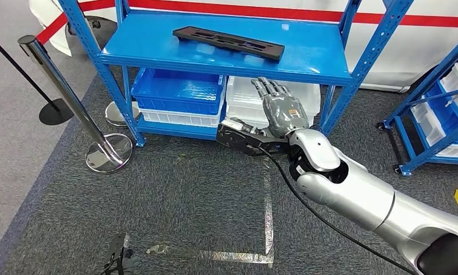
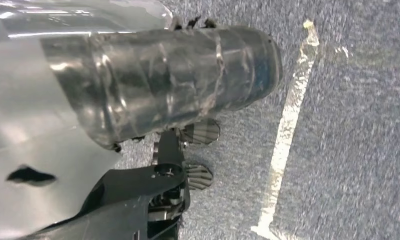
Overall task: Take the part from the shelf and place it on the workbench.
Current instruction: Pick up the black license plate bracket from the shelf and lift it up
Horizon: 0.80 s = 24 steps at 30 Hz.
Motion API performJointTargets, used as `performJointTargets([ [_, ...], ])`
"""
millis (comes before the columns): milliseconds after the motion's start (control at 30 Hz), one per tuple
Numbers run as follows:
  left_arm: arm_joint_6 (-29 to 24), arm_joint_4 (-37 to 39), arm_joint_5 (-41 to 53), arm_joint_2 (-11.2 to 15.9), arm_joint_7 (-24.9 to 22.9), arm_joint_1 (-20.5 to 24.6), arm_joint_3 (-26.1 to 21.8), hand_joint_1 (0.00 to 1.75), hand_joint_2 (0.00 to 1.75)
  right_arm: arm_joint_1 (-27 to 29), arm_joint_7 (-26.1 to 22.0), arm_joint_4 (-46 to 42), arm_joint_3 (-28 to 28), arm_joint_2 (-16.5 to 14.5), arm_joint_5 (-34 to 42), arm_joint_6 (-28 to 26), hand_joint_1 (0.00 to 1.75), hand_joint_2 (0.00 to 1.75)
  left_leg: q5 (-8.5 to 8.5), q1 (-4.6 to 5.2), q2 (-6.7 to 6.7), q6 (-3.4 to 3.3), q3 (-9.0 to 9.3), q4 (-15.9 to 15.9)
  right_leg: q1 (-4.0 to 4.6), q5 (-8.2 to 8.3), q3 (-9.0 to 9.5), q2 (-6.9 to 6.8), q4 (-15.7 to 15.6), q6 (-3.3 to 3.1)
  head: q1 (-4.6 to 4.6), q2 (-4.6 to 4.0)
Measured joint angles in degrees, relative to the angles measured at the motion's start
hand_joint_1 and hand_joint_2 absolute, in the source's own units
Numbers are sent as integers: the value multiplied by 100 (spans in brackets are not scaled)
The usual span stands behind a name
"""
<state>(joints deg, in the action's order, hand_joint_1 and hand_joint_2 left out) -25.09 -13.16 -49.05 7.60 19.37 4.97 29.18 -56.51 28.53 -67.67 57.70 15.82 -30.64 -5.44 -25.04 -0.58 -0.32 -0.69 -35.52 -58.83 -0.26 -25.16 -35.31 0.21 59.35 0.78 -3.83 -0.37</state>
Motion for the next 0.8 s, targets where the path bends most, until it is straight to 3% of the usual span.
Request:
performJointTargets([
  [67,36,0,-9,-1,-1,5,0,0,0,13,2,20,-102,18,9,-27,0,0,17,-18,4,-71,31,42,-10,-182,-135,1,289,51,18,1],
  [167,57,0,-11,-1,0,12,0,0,0,82,2,46,-232,34,29,-47,0,0,4,-11,10,-132,43,44,-24,-621,-668,0,1348,98,33,0],
  [200,80,0,-17,-1,0,10,0,0,0,121,3,58,-260,39,48,-52,0,0,-4,-9,8,-141,46,38,-28,-643,-789,0,1557,105,34,0],
  [233,117,0,-27,0,-1,8,0,0,0,154,4,73,-287,44,70,-56,0,0,-15,-8,4,-144,49,29,-29,-563,-813,-1,1557,104,34,0],
  [267,166,0,-44,0,1,6,0,0,0,176,5,87,-316,48,94,-58,0,0,-29,-8,-3,-141,56,17,-30,-389,-726,-1,1332,94,34,0],
  [333,272,0,-81,-1,10,5,0,0,0,191,7,110,-381,54,122,-56,0,0,-67,0,-14,-112,65,-9,-20,-23,-372,1,563,53,33,-1],
  [400,356,1,-107,-2,33,3,0,0,0,207,10,123,-422,59,138,-44,0,0,-90,17,-20,-66,57,-25,7,108,-141,7,76,4,28,1],
  [500,426,2,-120,-2,62,-11,0,0,0,257,22,127,-449,79,149,3,0,0,-112,23,-18,11,62,-9,8,94,-87,15,-25,-63,27,1],
  [567,475,2,-134,-2,85,-21,0,0,0,265,30,115,-481,92,152,35,0,0,-247,19,-9,71,-19,-213,-27,98,-23,14,-84,-119,10,-1],
  [667,514,3,-160,2,117,-33,0,0,0,312,39,94,-502,96,163,180,0,0,-645,-2,2,142,-533,-1220,-39,55,57,12,-107,-183,-12,-1],
  [700,517,4,-170,3,121,-41,0,0,0,345,41,90,-502,96,166,231,0,0,-680,-8,2,158,-697,-1481,-38,32,78,13,-101,-192,-11,-1],
  [733,516,6,-177,3,122,-50,0,0,0,373,43,88,-502,97,167,263,0,0,-606,-13,3,169,-773,-1542,-39,3,99,16,-92,-191,-11,-1],
  [800,511,7,-181,8,122,-58,0,0,0,398,46,77,-502,102,168,301,0,0,-197,-21,5,166,-610,-1048,-45,-76,159,23,-62,-167,-13,0],
])
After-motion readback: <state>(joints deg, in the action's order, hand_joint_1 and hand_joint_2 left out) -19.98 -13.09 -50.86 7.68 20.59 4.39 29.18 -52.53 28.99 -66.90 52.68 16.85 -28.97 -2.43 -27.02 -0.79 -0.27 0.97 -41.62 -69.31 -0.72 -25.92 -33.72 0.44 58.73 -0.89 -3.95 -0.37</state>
